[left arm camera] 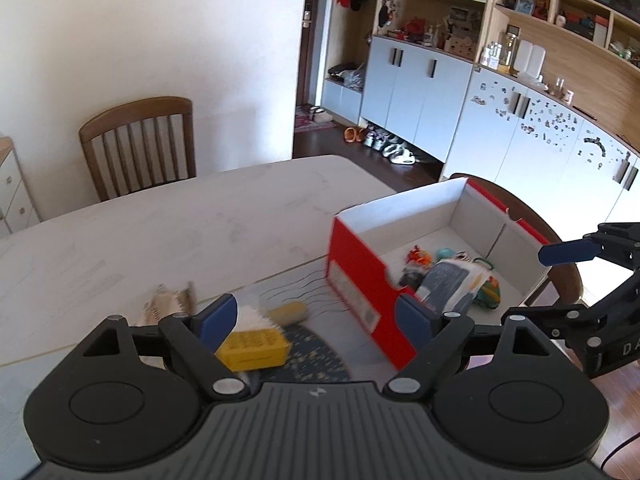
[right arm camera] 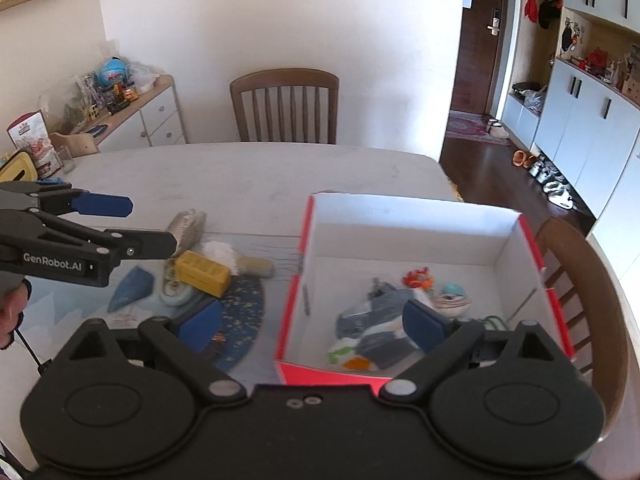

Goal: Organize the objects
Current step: 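Withdraw both open tools from the shoebox back over the table, then grasp the brown fuzzy scrunchie with the right tool while the left tool grasps the yellow box, then carry the scrunchie and yellow box into the shoebox and open both tools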

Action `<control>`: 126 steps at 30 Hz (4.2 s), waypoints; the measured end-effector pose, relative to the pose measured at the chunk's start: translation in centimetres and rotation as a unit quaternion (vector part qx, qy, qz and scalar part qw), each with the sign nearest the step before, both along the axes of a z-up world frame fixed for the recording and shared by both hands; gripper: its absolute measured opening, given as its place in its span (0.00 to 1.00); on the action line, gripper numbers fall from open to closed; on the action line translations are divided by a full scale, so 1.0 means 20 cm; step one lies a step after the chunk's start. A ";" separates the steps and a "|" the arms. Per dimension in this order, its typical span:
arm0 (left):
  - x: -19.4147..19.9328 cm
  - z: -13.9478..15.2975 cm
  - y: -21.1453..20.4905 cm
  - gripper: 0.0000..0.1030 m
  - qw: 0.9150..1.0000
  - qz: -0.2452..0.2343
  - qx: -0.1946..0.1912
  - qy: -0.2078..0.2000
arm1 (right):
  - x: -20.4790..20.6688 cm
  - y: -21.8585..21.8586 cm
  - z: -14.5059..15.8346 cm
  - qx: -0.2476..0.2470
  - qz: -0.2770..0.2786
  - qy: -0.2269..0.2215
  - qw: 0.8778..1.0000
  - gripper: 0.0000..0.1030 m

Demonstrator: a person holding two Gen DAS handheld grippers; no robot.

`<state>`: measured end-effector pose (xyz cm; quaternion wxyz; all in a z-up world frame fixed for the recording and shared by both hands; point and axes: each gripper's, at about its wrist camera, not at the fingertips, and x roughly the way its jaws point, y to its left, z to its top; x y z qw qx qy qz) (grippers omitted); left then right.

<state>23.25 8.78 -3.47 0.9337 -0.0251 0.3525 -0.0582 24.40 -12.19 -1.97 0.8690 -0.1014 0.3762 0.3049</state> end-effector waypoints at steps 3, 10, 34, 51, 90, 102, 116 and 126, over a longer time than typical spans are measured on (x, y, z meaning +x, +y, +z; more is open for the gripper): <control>-0.03 -0.02 0.07 0.86 1.000 0.007 -0.001 0.003 | -0.04 0.06 -0.02 0.005 0.005 0.003 1.000 0.95; -0.09 -0.05 0.22 0.97 1.000 0.030 -0.007 -0.001 | -0.13 0.20 -0.08 0.013 0.023 0.013 1.000 0.95; 0.04 -0.45 0.48 0.98 0.995 0.078 -0.021 0.057 | -0.19 0.59 -0.56 -0.040 0.039 0.058 0.997 0.89; 0.29 -0.60 0.16 0.98 0.997 0.032 0.030 0.062 | -0.07 0.58 -0.73 -0.045 -0.014 0.084 0.995 0.60; 0.20 -0.52 0.10 0.73 0.997 0.042 0.032 0.055 | -0.15 0.43 -0.59 -0.020 -0.016 0.047 0.999 0.06; 0.06 -0.29 0.02 0.73 0.999 0.005 0.010 0.046 | -0.13 0.18 -0.28 0.031 -0.021 0.033 0.999 0.06; 0.06 0.00 -0.21 0.73 1.000 -0.017 0.012 0.002 | -0.02 -0.11 -0.02 0.052 -0.044 -0.006 0.998 0.06; 0.23 0.08 -0.44 0.73 1.000 -0.018 0.013 -0.006 | 0.17 -0.34 0.02 0.051 -0.066 -0.021 0.996 0.06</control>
